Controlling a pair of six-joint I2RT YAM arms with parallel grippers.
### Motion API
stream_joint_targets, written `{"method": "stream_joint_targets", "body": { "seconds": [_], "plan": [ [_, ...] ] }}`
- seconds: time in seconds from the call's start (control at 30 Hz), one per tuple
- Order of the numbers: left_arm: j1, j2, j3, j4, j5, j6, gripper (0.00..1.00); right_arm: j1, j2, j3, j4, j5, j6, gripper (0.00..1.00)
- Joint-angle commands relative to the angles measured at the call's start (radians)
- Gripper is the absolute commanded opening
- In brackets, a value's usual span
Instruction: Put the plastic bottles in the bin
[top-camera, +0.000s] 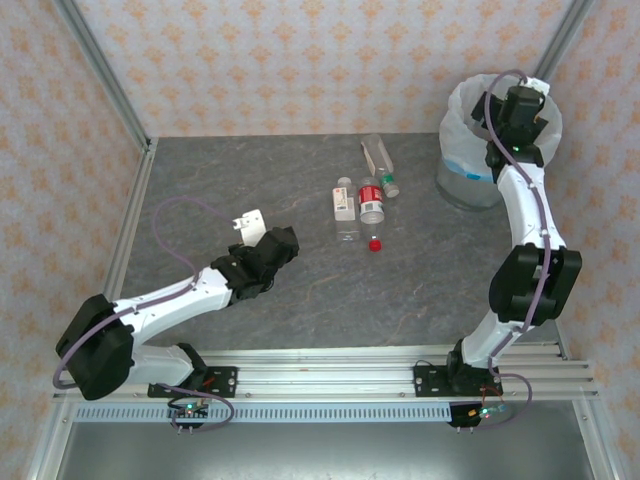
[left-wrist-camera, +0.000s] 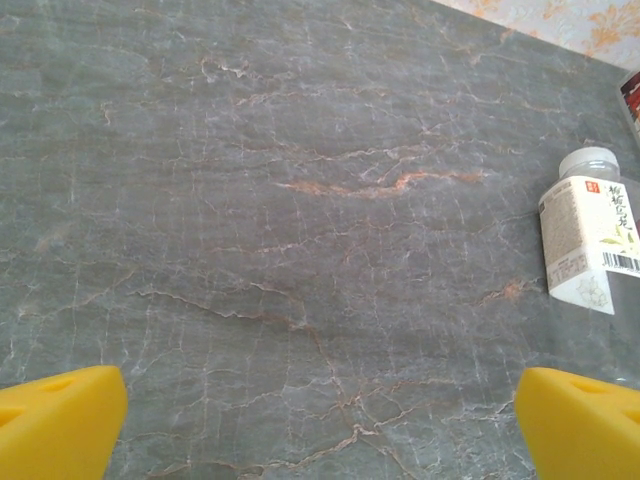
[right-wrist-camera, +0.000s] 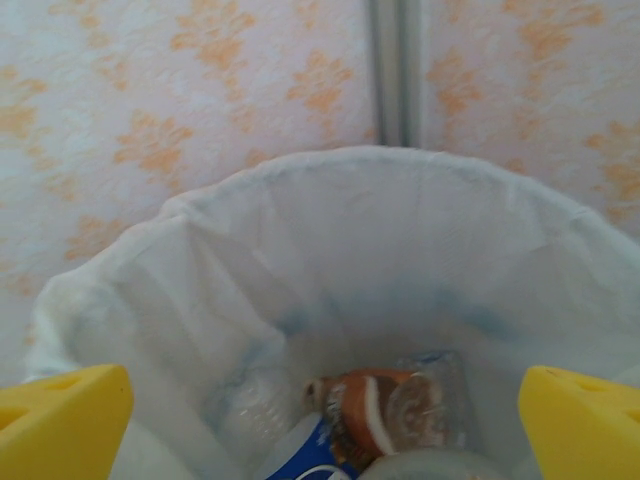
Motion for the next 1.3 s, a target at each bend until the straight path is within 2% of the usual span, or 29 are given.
{"method": "stream_joint_targets", "body": {
  "seconds": [0.0,0.1,0.23,0.37,0.53,0.67,0.83,1.07,1.27],
  "plan": [
    [0.008,0.018,0.004,0.022,0.001,-0.003,1.00,-0.006,0.042,0.090,-0.051,-0.224,-0.010,0.99],
    [0.010,0.030,0.013,0.026,0.017,0.002,1.00,-0.006,0.119,0.172,-0.046,-0.275,-0.017,0.99],
    [0.010,0.039,0.022,0.027,0.020,0.012,1.00,-0.003,0.167,0.274,-0.058,-0.414,0.012,0.99],
    [0.010,0.046,0.028,0.031,0.022,0.019,1.00,-0.003,0.149,0.283,-0.025,-0.418,0.007,0.99],
    [0.010,0.067,0.046,0.034,0.034,0.034,1.00,0.000,0.100,0.277,-0.091,-0.376,-0.037,0.99],
    [0.010,0.080,0.050,0.066,0.063,0.049,1.00,0.010,0.027,0.204,-0.129,-0.345,-0.076,0.99],
    [0.012,0.087,0.057,0.104,0.120,0.069,1.00,0.041,-0.100,0.043,-0.134,-0.417,-0.105,0.99],
    [0.015,0.081,0.067,0.119,0.158,0.070,1.00,0.168,-0.248,-0.173,-0.111,-0.480,-0.147,0.99],
    [0.017,0.064,0.058,0.122,0.156,0.039,1.00,0.286,-0.277,-0.312,-0.072,-0.387,-0.112,0.99]
  ]
}}
